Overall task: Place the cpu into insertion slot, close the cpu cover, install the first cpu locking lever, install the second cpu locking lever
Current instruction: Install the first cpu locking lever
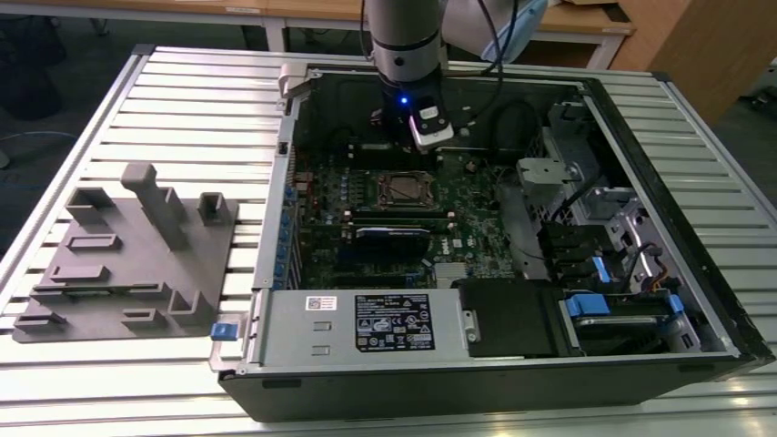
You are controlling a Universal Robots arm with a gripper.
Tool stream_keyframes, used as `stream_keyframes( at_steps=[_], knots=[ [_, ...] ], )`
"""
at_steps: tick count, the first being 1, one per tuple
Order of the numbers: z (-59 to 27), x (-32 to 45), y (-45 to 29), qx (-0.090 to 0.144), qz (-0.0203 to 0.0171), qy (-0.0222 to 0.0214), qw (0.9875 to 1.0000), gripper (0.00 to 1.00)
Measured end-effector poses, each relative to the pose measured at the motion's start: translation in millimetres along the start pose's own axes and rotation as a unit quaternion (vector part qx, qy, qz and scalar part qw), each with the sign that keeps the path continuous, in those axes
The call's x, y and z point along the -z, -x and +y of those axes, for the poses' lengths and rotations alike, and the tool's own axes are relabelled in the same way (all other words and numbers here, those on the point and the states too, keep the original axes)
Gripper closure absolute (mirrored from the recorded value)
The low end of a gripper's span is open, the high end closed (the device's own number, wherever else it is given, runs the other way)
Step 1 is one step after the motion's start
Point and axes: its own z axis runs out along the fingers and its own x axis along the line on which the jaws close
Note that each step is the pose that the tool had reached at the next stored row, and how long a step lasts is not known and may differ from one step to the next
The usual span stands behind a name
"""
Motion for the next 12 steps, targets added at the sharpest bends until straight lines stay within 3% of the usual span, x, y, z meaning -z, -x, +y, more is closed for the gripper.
stream_keyframes(
  at_steps=[2,4,8,9,12],
  knots=[
    [0.0,-0.1,0.1,-0.001,0.0088,-0.0029,1.0000,0.89],
    [0.0,-0.5,0.3,-0.002,0.0202,-0.0065,0.9998,0.89],
    [0.1,-1.2,0.6,-0.005,0.0453,-0.0144,0.9989,0.89],
    [0.1,-1.2,0.6,-0.005,0.0493,-0.0157,0.9986,0.89],
    [0.0,-1.2,0.5,-0.005,0.0497,-0.0159,0.9986,0.89]
  ],
)
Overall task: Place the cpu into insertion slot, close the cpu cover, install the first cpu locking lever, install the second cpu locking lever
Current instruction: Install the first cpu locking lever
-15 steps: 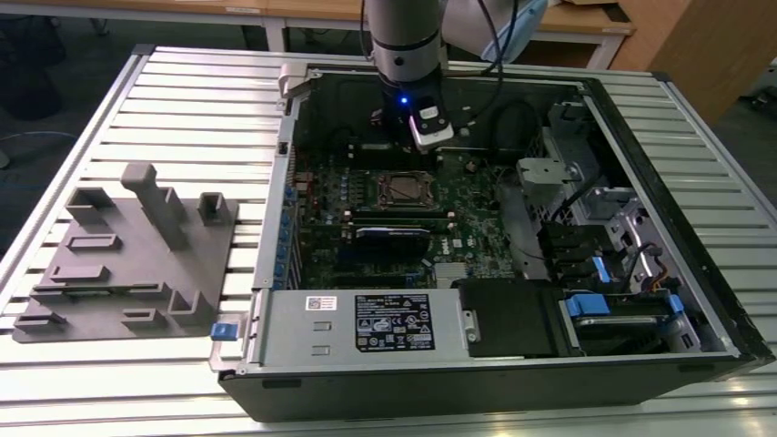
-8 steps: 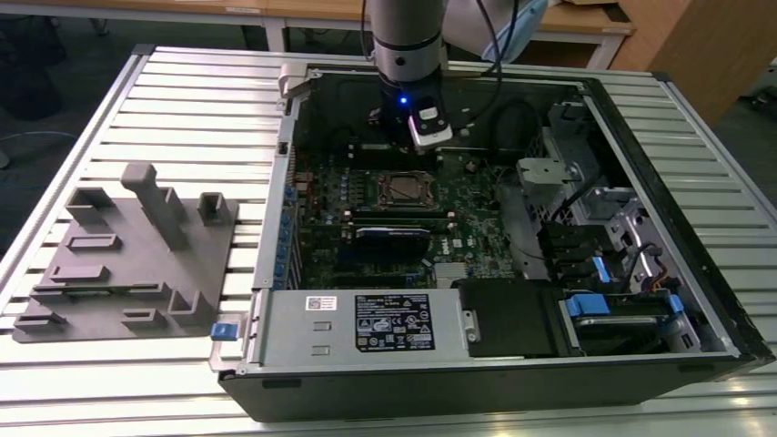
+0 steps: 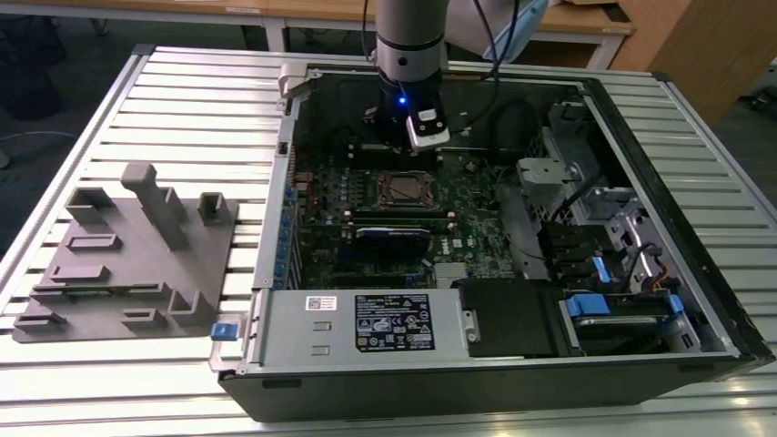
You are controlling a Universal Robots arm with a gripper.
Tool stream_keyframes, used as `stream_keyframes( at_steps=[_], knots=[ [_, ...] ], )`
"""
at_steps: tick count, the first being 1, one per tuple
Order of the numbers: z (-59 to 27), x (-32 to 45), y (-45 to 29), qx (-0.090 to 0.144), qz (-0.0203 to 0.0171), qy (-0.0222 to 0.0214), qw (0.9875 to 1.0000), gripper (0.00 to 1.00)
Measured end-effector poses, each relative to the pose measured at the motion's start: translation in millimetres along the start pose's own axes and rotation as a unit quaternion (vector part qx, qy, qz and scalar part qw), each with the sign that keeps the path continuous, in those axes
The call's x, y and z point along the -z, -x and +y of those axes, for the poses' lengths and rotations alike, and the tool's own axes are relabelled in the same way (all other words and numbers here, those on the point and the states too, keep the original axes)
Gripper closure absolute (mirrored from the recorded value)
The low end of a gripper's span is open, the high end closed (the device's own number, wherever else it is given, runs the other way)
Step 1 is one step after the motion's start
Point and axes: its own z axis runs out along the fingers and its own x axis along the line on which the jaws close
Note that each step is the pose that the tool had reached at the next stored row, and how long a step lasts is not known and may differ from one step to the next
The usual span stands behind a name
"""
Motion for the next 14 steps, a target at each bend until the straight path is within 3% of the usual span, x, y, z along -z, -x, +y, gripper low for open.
stream_keyframes(
  at_steps=[4,8,14],
  knots=[
    [0.0,-0.1,0.1,0.005,0.0006,0.0005,1.0000,0.89],
    [0.0,-0.3,0.0,0.034,0.0043,0.0027,0.9994,0.89],
    [-0.1,-0.8,0.0,0.083,0.0103,0.0062,0.9965,0.89]
  ],
)
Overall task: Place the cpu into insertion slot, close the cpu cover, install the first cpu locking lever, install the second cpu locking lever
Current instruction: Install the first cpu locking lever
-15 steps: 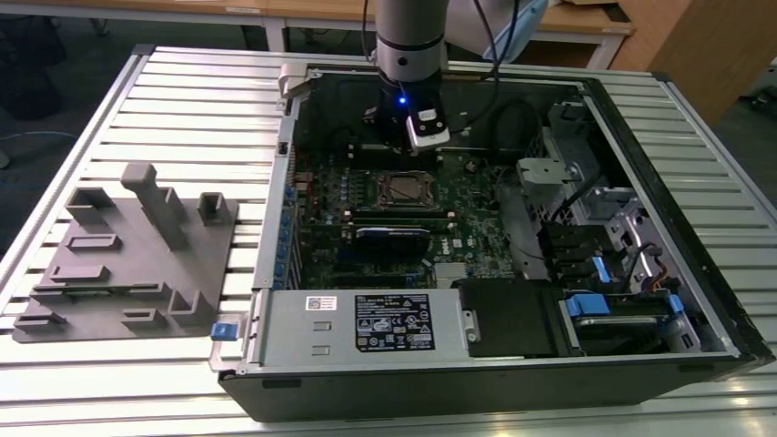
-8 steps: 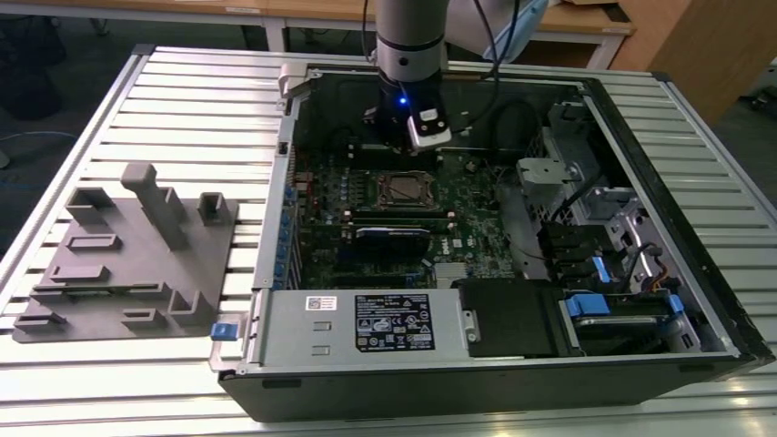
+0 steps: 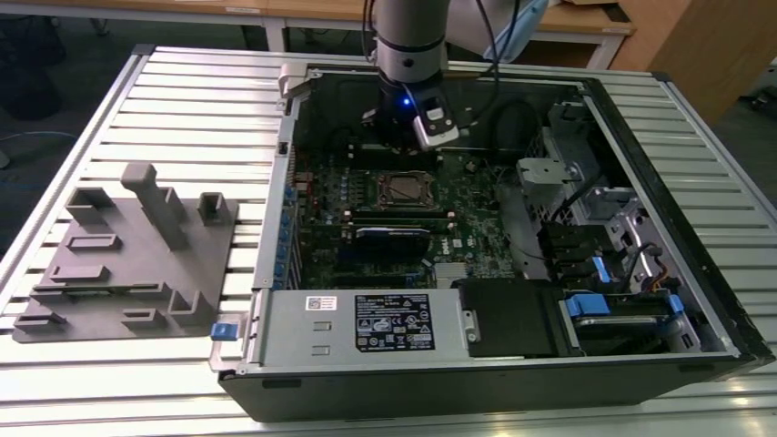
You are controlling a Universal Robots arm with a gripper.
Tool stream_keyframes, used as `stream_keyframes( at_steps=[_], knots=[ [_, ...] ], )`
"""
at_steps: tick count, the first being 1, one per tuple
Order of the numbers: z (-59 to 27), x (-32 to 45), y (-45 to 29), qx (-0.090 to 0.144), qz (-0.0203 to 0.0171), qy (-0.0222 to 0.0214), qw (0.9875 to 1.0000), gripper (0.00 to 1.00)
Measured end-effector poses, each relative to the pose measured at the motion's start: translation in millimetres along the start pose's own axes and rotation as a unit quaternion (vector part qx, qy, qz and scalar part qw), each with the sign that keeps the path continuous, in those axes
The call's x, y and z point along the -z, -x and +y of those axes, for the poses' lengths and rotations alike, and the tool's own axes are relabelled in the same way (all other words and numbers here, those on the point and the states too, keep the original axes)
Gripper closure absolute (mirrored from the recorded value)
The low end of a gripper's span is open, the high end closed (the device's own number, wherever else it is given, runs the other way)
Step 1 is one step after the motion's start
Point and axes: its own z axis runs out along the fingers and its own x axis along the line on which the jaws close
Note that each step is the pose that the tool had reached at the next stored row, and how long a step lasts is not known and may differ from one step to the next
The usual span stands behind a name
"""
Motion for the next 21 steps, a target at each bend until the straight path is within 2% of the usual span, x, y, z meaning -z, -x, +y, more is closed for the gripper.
stream_keyframes(
  at_steps=[3,6,8,11,13,15,21],
  knots=[
    [0.0,-0.2,-0.1,0.022,0.0026,0.0004,0.9997,0.89],
    [0.0,-0.3,0.1,0.032,0.0035,-0.0059,0.9995,0.89],
    [0.0,-0.3,0.3,0.035,0.0039,-0.0133,0.9993,0.89],
    [0.0,-0.4,0.5,0.036,0.0026,-0.0295,0.9989,0.89],
    [0.0,-0.4,0.8,0.037,0.0020,-0.0352,0.9987,0.89],
    [-0.5,-0.3,0.9,0.037,0.0020,-0.0370,0.9986,0.89],
    [-9.9,0.7,2.2,0.037,0.0019,-0.0369,0.9986,0.89]
  ],
)
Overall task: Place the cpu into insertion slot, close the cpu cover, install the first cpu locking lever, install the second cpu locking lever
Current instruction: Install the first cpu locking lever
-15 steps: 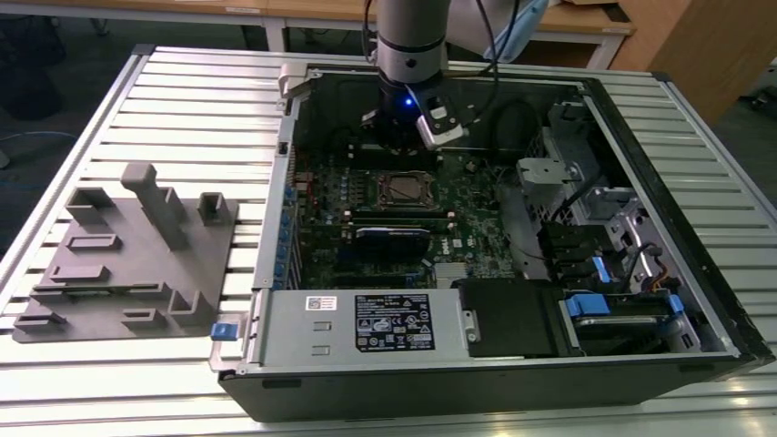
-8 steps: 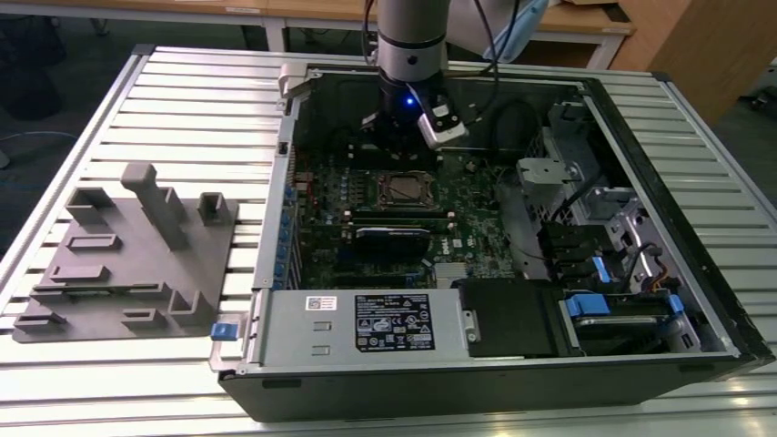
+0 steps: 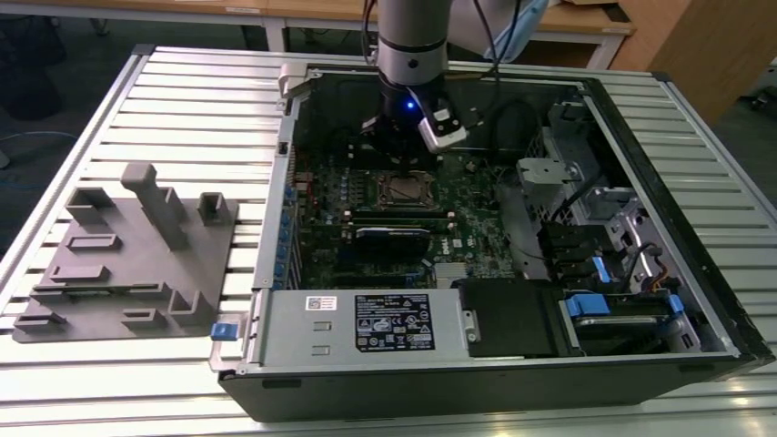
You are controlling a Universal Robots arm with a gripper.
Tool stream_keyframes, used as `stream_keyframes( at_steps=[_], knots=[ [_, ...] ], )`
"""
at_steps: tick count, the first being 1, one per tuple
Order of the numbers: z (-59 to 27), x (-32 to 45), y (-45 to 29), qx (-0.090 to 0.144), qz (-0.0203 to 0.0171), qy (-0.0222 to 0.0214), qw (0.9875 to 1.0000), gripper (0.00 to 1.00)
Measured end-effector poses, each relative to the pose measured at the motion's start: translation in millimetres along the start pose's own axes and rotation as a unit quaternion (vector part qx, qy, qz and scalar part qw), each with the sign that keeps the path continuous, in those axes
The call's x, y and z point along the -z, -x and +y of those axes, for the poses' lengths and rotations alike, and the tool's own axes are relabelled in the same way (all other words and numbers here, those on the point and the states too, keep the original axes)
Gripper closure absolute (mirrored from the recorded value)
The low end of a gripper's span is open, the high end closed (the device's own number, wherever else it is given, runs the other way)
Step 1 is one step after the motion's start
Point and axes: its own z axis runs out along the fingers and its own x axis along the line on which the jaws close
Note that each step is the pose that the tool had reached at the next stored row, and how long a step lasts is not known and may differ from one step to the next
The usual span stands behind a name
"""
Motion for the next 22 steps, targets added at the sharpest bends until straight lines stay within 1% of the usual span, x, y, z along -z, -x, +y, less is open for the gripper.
stream_keyframes(
  at_steps=[7,8,14,22],
  knots=[
    [-19.7,0.8,1.3,0.000,0.0000,0.0000,1.0000,0.89],
    [-21.3,0.9,1.4,0.000,0.0000,0.0000,1.0000,0.89],
    [-21.9,0.7,3.9,0.000,0.0001,0.0000,1.0000,0.89],
    [-21.8,1.1,4.1,0.000,0.0001,-0.0001,1.0000,0.89]
  ],
)
